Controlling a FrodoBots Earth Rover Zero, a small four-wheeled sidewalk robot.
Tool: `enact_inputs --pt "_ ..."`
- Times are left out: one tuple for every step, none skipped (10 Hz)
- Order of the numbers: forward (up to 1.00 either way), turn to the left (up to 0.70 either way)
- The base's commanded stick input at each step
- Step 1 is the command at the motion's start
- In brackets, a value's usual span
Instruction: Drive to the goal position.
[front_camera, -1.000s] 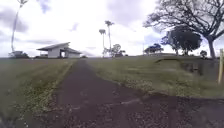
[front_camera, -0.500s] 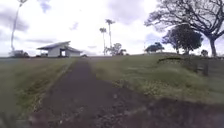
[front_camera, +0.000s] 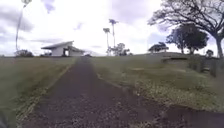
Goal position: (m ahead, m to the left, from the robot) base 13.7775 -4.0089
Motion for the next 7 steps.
enact_inputs --pt "0.50 0.50" --pt "0.50 0.50" --pt "0.50 0.50" --pt "0.50 0.50" --pt "0.50 0.37" --pt "0.50 0.00" --pt "0.50 0.00"
